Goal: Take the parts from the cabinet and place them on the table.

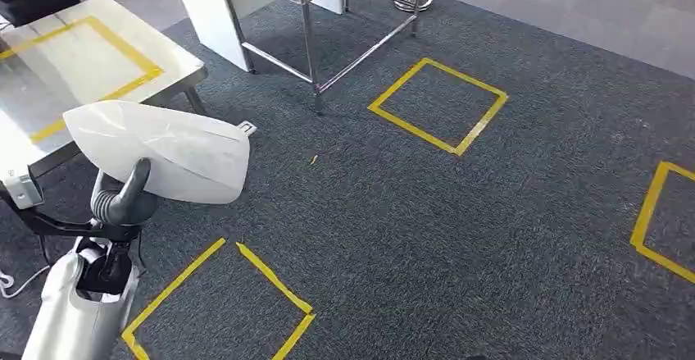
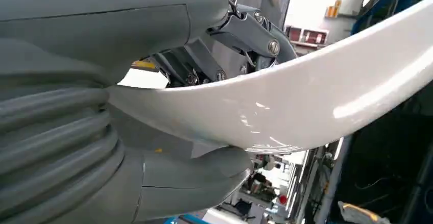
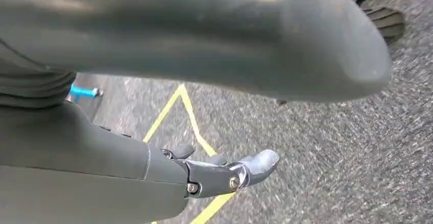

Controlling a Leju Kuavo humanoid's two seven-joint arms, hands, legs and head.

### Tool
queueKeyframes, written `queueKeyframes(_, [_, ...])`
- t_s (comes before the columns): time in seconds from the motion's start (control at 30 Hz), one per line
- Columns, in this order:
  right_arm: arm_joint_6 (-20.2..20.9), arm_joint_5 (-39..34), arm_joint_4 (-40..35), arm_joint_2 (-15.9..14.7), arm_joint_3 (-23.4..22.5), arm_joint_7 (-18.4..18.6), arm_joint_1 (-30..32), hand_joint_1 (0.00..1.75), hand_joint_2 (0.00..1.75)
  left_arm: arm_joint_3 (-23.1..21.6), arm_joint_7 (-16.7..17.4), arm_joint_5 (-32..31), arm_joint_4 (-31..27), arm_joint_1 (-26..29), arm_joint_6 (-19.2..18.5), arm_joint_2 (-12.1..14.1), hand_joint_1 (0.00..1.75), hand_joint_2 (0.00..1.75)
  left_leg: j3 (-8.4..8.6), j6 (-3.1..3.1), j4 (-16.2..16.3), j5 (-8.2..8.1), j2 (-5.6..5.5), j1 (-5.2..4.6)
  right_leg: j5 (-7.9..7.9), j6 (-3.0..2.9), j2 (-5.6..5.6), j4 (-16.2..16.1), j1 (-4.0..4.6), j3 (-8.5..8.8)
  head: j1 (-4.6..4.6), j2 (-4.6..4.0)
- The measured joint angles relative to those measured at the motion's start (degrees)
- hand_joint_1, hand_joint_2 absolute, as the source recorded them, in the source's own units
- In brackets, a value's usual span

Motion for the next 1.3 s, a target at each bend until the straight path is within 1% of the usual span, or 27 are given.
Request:
queueKeyframes(0.07, [0.02, 0.31, 0.0, 0.0, 0.0, -0.07, 0.0, 0.0, 0.0, 0.0, 0.11, 0.0, 0.02, 0.2, 0.13, 0.0, 1.75, 1.75, -1.7, 0.0, 3.67, -0.35, 0.13, 0.04, -0.14, -0.1, -1.43, 0.02, 0.08, 0.04, 0.0, 0.0])
queueKeyframes(0.13, [0.04, 0.39, 0.0, 0.0, 0.0, -0.13, -0.12, 0.0, 0.0, 0.02, 0.11, 0.0, -0.2, 0.18, 0.18, 0.02, 1.75, 1.75, 1.6, 0.26, -2.39, 3.56, 0.38, 0.02, -0.42, -0.02, -2.86, 0.02, 0.11, 0.36, 0.0, 0.0])
queueKeyframes(0.17, [0.04, 0.48, 0.0, 0.02, 0.0, -0.13, -0.17, 0.0, 0.0, 0.04, 0.11, 0.0, -0.44, 0.14, 0.2, 0.04, 1.75, 1.75, 4.4, 0.53, -7.47, 5.89, 1.32, -0.09, -0.64, 0.14, -3.51, 0.02, 0.11, 0.69, 0.0, 0.0])
queueKeyframes(0.2, [0.04, 0.48, 0.0, 0.0, 0.0, -0.13, -0.15, 0.0, 0.0, 0.07, 0.11, 0.0, -0.74, 0.07, 0.24, 0.04, 1.75, 1.75, 7.07, 1.01, -12.5, 7.14, 4.03, -0.4, -0.92, 0.37, -4.16, 0.01, 0.24, 1.07, -0.02, 0.0])
queueKeyframes(0.23, [0.04, 0.48, 0.0, 0.0, 0.0, -0.09, -0.15, 0.0, 0.0, 0.07, 0.13, 0.0, -0.98, -0.09, 0.26, 0.04, 1.75, 1.75, 7.81, 1.56, -13.52, 6.35, 5.2, -1.27, -1.22, 0.79, -4.72, 0.22, 0.67, 1.12, -0.04, 0.0])
queueKeyframes(0.37, [0.02, 0.48, 0.0, 0.0, -0.02, 0.15, -0.46, 0.0, 0.0, 0.31, 0.13, -0.61, -1.62, 0.2, 0.35, 0.15, 1.75, 1.75, 7.48, 3.07, -13.99, 6.83, 1.98, -0.97, -1.56, 1.97, -7.23, -0.34, 0.72, 1.98, 0.11, 0.0])
queueKeyframes(0.43, [0.04, 0.48, 0.0, 0.04, -0.02, 0.11, -0.51, 0.0, 0.0, 0.28, 0.2, -0.92, -2.05, -0.01, 0.35, -0.11, 1.75, 1.75, 7.84, 3.54, -14.37, 7.07, 0.84, -0.32, -3.67, 2.67, -1.41, 2.97, 0.28, 0.51, 0.31, 0.0])
queueKeyframes(0.5, [0.02, 0.48, 0.0, 0.13, -0.02, 0.15, -0.34, 0.0, 0.0, 0.28, 0.33, -1.05, -2.03, 0.03, 0.35, -0.48, 1.75, 1.75, 7.77, 3.88, -14.34, 7.06, -0.44, -0.22, -7.63, 2.99, 0.64, 11.91, 0.15, -4.09, 0.55, 0.0])
queueKeyframes(0.53, [0.02, 0.48, 0.0, 0.11, -0.02, 0.15, -0.21, 0.0, 0.0, 0.28, 0.39, -1.12, -1.97, 0.12, 0.35, -0.52, 1.75, 1.75, 7.72, 3.92, -14.27, 7.04, -1.25, -0.22, -8.77, 3.06, 0.81, 15.99, 0.16, -6.46, 0.57, 0.0])
queueKeyframes(0.57, [0.02, 0.48, 0.0, 0.11, -0.02, 0.2, -0.13, 0.0, 0.0, 0.26, 0.48, -1.22, -1.9, 0.15, 0.33, -0.52, 1.75, 1.75, 7.68, 3.91, -14.15, 7.03, -2.11, -0.22, -8.44, 3.06, 0.84, 17.67, 0.17, -7.78, 0.59, 0.0])
queueKeyframes(0.6, [0.02, 0.48, 0.0, 0.11, -0.02, 0.2, -0.13, 0.0, 0.0, 0.26, 0.48, -1.22, -1.79, 0.15, 0.31, -0.52, 1.75, 1.75, 7.71, 3.86, -14.05, 7.0, -2.89, -0.17, -6.81, 3.0, 0.89, 16.46, 0.12, -7.64, 0.59, 0.0])
queueKeyframes(0.67, [0.02, 0.48, 0.0, 0.11, -0.02, 0.13, -0.16, 0.0, 0.0, 0.28, 0.46, -1.35, -1.79, 0.13, 0.15, -0.46, 1.75, 1.75, 7.78, 3.56, -13.73, 6.83, -4.45, -0.04, -1.29, 2.9, 1.57, 7.8, -0.09, -4.12, 0.59, 0.0])
queueKeyframes(0.7, [0.02, 0.48, 0.0, 0.11, -0.02, 0.09, -0.15, 0.0, 0.0, 0.28, 0.44, -1.38, -1.79, 0.12, 0.04, -0.48, 1.75, 1.75, 7.74, 3.27, -13.49, 6.69, -5.17, 0.07, 1.2, 2.87, 3.5, 2.28, -0.36, -1.67, 0.59, 0.0])
queueKeyframes(0.73, [0.02, 0.48, 0.0, 0.13, -0.02, 0.02, -0.16, 0.0, 0.0, 0.28, 0.39, -1.4, -1.77, 0.11, 0.0, -0.48, 1.75, 1.75, 7.46, 2.85, -13.27, 6.57, -5.79, -0.13, 0.11, 2.82, 6.26, 0.75, -0.56, -1.02, 0.61, 0.0])
queueKeyframes(0.8, [0.02, 0.48, 0.0, 0.13, -0.04, -0.02, -0.21, 0.0, 0.0, 0.28, 0.31, -1.55, -1.7, 0.05, -0.02, -0.39, 1.75, 1.75, 7.02, 2.02, -13.34, 6.82, -7.01, -0.01, 0.3, 2.45, 4.78, 0.44, -0.3, -0.98, 0.57, 0.0])
queueKeyframes(0.87, [0.04, 0.46, 0.0, 0.13, -0.07, -0.04, -0.32, 0.0, 0.0, 0.28, 0.31, -1.57, -1.73, 0.07, -0.02, -0.2, 1.75, 1.75, 6.85, 1.03, -13.89, 7.21, -8.32, 0.23, 0.59, 1.51, 3.57, 0.06, -0.22, -0.53, 0.61, 0.0])
queueKeyframes(0.9, [0.04, 0.42, 0.0, 0.39, -0.09, -0.04, -0.49, 0.0, 0.0, 0.28, 0.31, -1.6, -1.75, 0.15, -0.02, 0.07, 1.75, 1.75, 6.66, 0.9, -13.41, 7.0, -7.22, 0.3, 0.9, 1.02, 2.62, -0.42, -0.47, -0.25, 0.64, 0.0])
queueKeyframes(0.93, [0.04, 0.37, 0.0, 0.33, -0.15, -0.04, -0.47, 0.0, 0.0, 0.28, 0.33, -1.64, -1.75, -0.14, -0.02, 0.13, 1.75, 1.75, 5.99, 0.66, -11.73, 5.79, -3.82, -0.13, 0.9, 0.58, 2.24, -0.62, -0.41, -0.09, 0.06, 0.0])
queueKeyframes(0.97, [0.04, 0.3, 0.0, 0.33, -0.26, -0.04, -0.36, 0.0, 0.0, 0.29, 0.35, -1.7, -1.73, -0.44, -0.02, 0.13, 1.75, 1.75, 4.19, 0.4, -8.07, 3.69, -1.68, -0.11, 0.9, 0.44, 1.47, -0.62, -0.27, -0.03, -0.11, 0.0])
queueKeyframes(1.03, [0.02, 0.3, 0.0, 0.33, -0.31, -0.02, -0.18, 0.0, 0.0, 0.24, 0.46, -1.73, -1.68, -0.31, -0.02, 0.07, 1.75, 1.75, -0.03, 0.07, 0.63, -0.14, -0.11, 0.07, 0.68, 0.15, -0.05, -0.62, -0.1, -0.03, -0.11, 0.0])
queueKeyframes(1.07, [0.02, 0.3, 0.0, 0.33, -0.31, -0.04, -0.13, 0.0, 0.0, 0.26, 0.48, -1.73, -1.6, -0.15, -0.02, 0.07, 1.75, 1.75, -1.35, -0.02, 3.29, -0.68, 0.05, 0.13, 0.62, 0.15, -0.76, -0.61, -0.07, -0.04, -0.11, 0.0])
queueKeyframes(1.13, [0.02, 0.31, 0.0, 0.35, -0.31, -0.2, -0.15, 0.0, 0.0, 0.26, 0.48, -1.73, -1.51, 0.01, -0.02, 0.13, 1.75, 1.75, 0.27, 0.05, 0.29, 2.08, 0.31, 0.13, 0.43, 0.22, -2.17, -0.6, -0.06, 0.17, -0.13, 0.0])
queueKeyframes(1.17, [0.02, 0.33, 0.0, 0.44, -0.31, -0.33, -0.19, 0.0, 0.0, 0.26, 0.48, -1.75, -1.53, 0.0, -0.02, 0.2, 1.75, 1.75, 2.85, 0.23, -4.48, 4.58, 0.74, 0.11, 0.29, 0.39, -2.87, -0.59, -0.05, 0.4, -0.11, 0.0])
queueKeyframes(1.2, [0.02, 0.33, 0.0, 0.5, -0.31, -0.35, -0.22, 0.0, 0.0, 0.26, 0.48, -1.75, -1.64, 0.0, -0.02, 0.28, 1.75, 1.75, 5.75, 0.53, -9.68, 6.73, 2.13, -0.01, 0.1, 0.53, -3.49, -0.59, -0.04, 0.72, -0.11, 0.0])
queueKeyframes(1.23, [0.02, 0.33, 0.0, 0.5, -0.31, -0.42, -0.2, 0.0, 0.0, 0.28, 0.46, -1.75, -1.81, -0.01, 0.0, 0.37, 1.75, 1.75, 7.55, 0.93, -13.41, 6.47, 5.04, -0.42, -0.15, 0.81, -4.08, -0.59, 0.16, 0.98, -0.11, 0.0])
queueKeyframes(1.27, [0.02, 0.33, 0.0, 0.52, -0.31, -0.41, -0.21, 0.0, 0.0, 0.28, 0.48, -1.75, -1.92, -0.11, 0.0, 0.37, 1.75, 1.75, 7.95, 1.84, -13.88, 6.56, 4.98, -0.84, -0.36, 1.21, -4.55, -0.37, 0.52, 0.96, -0.09, 0.0])
queueKeyframes(1.3, [0.02, 0.33, 0.0, 0.52, -0.31, -0.39, -0.23, 0.0, 0.0, 0.28, 0.46, -1.75, -2.01, -0.05, 0.0, 0.39, 1.75, 1.75, 7.68, 2.19, -13.71, 6.59, 4.01, -0.83, -0.32, 1.45, -5.08, -0.52, 0.53, 1.03, 0.02, 0.0])
